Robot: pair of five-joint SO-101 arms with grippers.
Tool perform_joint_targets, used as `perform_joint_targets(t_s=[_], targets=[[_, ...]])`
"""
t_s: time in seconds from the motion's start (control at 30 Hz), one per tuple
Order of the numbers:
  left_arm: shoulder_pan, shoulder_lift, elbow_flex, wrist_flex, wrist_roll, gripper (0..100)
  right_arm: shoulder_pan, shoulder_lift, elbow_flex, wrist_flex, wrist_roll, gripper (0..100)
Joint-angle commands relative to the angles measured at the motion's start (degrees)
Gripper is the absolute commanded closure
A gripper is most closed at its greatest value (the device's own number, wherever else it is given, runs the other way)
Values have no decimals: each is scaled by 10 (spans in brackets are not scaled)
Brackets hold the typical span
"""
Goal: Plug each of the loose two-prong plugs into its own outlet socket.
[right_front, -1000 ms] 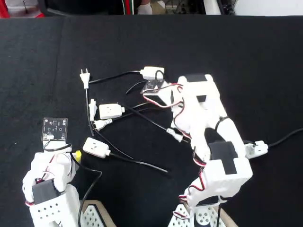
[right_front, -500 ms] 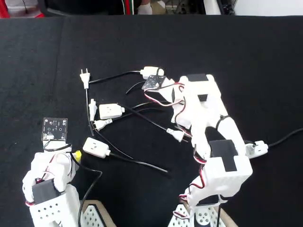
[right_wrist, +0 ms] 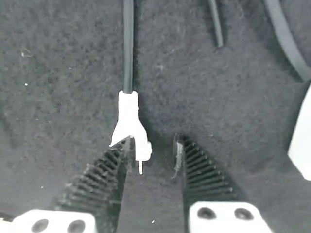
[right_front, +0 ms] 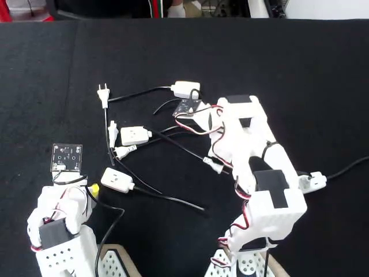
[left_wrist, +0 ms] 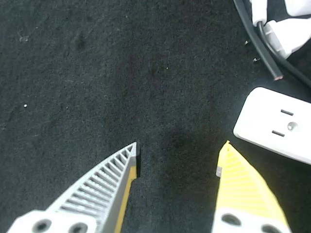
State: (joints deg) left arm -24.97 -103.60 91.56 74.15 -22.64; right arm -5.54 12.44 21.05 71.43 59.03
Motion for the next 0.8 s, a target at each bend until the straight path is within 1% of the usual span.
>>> perform_joint_targets(t_s=[0.0,0.17,0.3,0.37,0.47,0.77], targets=[[-1,-2,-1,2,-4,737,-4,-4,0,-8,1,848],[-1,-2,-1,2,-4,737,-4,-4,17,-6,1,847],[-1,-2,-1,2,-4,737,-25,-4,56,-10,1,847],[-1,-2,-1,2,-4,737,-35,-4,73,-30,-2,847],[-1,-2,-1,2,-4,737,-43,-5,78,-40,-20,847],[-1,-2,-1,2,-4,737,-43,-4,87,-19,-31,846]])
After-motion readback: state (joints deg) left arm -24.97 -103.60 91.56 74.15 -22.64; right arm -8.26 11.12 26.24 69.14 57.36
